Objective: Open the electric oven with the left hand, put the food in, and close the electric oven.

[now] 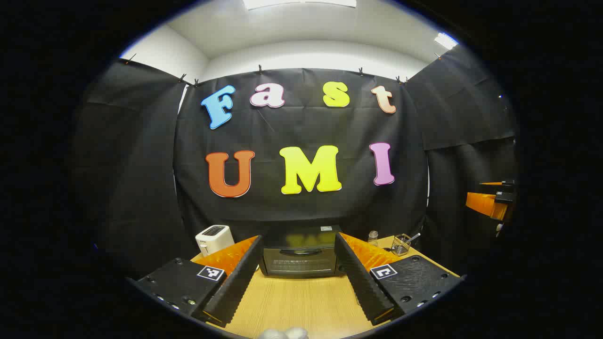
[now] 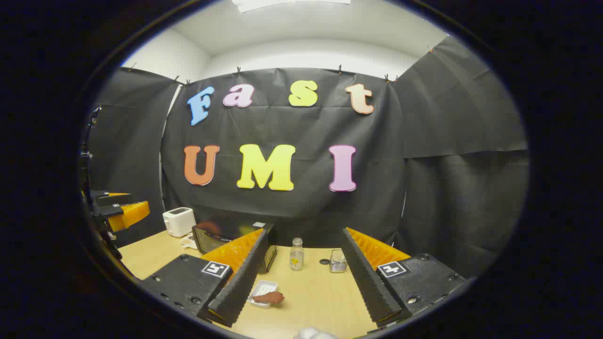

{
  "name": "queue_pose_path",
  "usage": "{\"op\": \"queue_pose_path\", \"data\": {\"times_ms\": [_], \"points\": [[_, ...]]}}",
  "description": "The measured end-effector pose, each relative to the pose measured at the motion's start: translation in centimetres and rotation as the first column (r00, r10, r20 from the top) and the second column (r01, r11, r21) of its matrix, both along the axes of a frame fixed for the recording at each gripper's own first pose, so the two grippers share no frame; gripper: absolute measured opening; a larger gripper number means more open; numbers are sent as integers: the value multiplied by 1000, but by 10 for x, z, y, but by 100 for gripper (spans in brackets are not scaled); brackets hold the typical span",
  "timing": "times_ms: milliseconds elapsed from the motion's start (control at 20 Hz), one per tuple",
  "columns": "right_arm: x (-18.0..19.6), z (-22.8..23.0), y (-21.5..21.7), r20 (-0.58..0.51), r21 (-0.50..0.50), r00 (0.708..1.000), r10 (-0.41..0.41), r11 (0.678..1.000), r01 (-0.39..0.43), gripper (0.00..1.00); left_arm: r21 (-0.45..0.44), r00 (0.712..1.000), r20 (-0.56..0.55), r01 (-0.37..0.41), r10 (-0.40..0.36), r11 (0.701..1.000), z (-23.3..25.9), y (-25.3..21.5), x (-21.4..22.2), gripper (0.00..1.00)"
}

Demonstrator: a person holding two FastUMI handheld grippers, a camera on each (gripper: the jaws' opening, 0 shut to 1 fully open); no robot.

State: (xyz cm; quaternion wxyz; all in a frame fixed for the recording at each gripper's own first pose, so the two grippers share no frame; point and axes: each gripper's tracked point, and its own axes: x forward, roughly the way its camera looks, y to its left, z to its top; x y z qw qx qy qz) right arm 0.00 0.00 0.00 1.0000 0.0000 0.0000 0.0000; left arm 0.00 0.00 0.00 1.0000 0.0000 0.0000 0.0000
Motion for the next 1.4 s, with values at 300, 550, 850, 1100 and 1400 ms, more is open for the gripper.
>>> {"op": "queue_pose_path", "data": {"times_ms": [300,550,850,1100,1400], "points": [[2,-3,-8,-8,-5,1000,-15,1000,15,96,11,1000,-11,15,-15,1000,-12,-7,31,96],[7,-7,-21,-29,-16,999,-43,999,42,99,11,999,-26,35,-35,999,-27,-13,84,96],[10,-16,-35,-78,-12,992,-94,996,94,99,-23,997,-51,61,-62,998,-56,-20,171,96],[2,-25,-45,-119,-43,983,-138,990,134,99,-48,986,-160,42,-49,998,-116,-17,234,96],[-4,-45,-56,-190,-33,965,-178,984,175,99,-35,966,-257,27,-35,999,-169,-11,274,97]]}}
